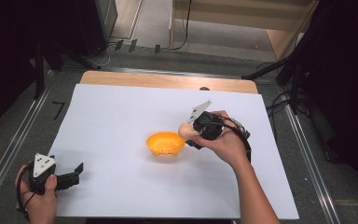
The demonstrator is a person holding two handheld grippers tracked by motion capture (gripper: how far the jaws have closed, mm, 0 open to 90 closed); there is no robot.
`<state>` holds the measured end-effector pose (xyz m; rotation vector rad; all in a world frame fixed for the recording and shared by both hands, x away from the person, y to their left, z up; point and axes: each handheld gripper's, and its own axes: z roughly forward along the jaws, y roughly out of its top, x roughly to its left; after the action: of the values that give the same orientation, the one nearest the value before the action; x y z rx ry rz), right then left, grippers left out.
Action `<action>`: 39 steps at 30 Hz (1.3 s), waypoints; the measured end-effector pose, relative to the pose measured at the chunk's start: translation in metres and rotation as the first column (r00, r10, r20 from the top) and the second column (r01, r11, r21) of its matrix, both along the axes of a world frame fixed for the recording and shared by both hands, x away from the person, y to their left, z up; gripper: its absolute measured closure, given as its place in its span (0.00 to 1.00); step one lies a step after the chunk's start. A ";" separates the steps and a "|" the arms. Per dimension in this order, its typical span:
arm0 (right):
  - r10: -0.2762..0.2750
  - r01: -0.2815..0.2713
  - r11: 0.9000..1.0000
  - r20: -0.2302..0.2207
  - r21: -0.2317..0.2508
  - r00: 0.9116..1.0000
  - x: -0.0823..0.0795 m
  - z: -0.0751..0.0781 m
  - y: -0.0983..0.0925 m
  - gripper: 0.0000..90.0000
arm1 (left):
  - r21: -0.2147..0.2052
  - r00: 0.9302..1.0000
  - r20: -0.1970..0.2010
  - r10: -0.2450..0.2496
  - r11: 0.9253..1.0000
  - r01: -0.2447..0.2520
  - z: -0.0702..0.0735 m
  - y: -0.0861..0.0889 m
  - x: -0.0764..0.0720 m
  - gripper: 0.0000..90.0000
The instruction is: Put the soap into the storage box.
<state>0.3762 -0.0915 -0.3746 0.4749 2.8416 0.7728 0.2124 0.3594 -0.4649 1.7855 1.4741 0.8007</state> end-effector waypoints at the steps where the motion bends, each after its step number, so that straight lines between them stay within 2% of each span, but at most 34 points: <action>1: 0.012 -0.012 1.000 0.002 0.000 1.000 0.000 0.000 0.003 0.37 | 0.000 1.000 0.000 -0.002 1.000 0.002 0.000 0.000 0.000 0.00; 2: 0.024 -0.024 1.000 0.011 -0.003 1.000 0.000 0.001 0.006 0.37 | 0.001 1.000 0.000 -0.002 1.000 0.002 0.000 0.000 0.000 0.00; 10: 0.074 -0.074 0.997 0.003 -0.020 0.997 0.000 -0.003 0.022 0.37 | 0.002 1.000 0.004 -0.002 1.000 0.002 0.000 0.000 0.000 0.00; 20: 0.148 -0.148 0.988 0.001 -0.031 0.989 0.004 -0.005 0.042 0.37 | 0.001 1.000 0.001 -0.005 1.000 0.005 0.000 0.000 0.000 0.00; 23: 0.189 -0.190 0.982 -0.009 -0.021 0.982 0.006 -0.006 0.046 0.37 | -0.001 1.000 0.002 -0.006 1.000 0.006 0.000 0.000 0.000 0.00; 29: 0.213 -0.214 0.976 -0.012 -0.040 0.977 0.008 -0.005 0.053 0.37 | -0.002 1.000 0.006 -0.004 1.000 0.004 0.000 0.000 -0.001 0.00; 30: 0.231 -0.232 0.972 -0.023 -0.040 0.973 0.008 -0.005 0.058 0.37 | -0.002 1.000 0.007 -0.004 1.000 0.004 0.000 0.000 -0.001 0.00; 32: 0.241 -0.241 0.969 -0.023 -0.052 0.970 0.009 -0.007 0.062 0.37 | -0.002 1.000 0.007 -0.003 1.000 0.003 0.000 0.000 -0.001 0.00; 35: 0.240 -0.242 0.968 -0.030 -0.066 0.970 0.010 -0.008 0.065 0.37 | -0.002 1.000 0.009 -0.003 1.000 0.003 0.000 0.000 -0.001 0.00; 39: 0.272 -0.275 0.959 -0.052 -0.066 0.961 0.010 -0.012 0.072 0.37 | -0.005 1.000 0.010 -0.004 1.000 0.004 0.000 0.000 -0.001 0.00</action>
<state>0.3864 -0.0200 -0.3865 0.0881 3.0012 0.7058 0.2115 0.3598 -0.4647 1.7780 1.4640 0.8024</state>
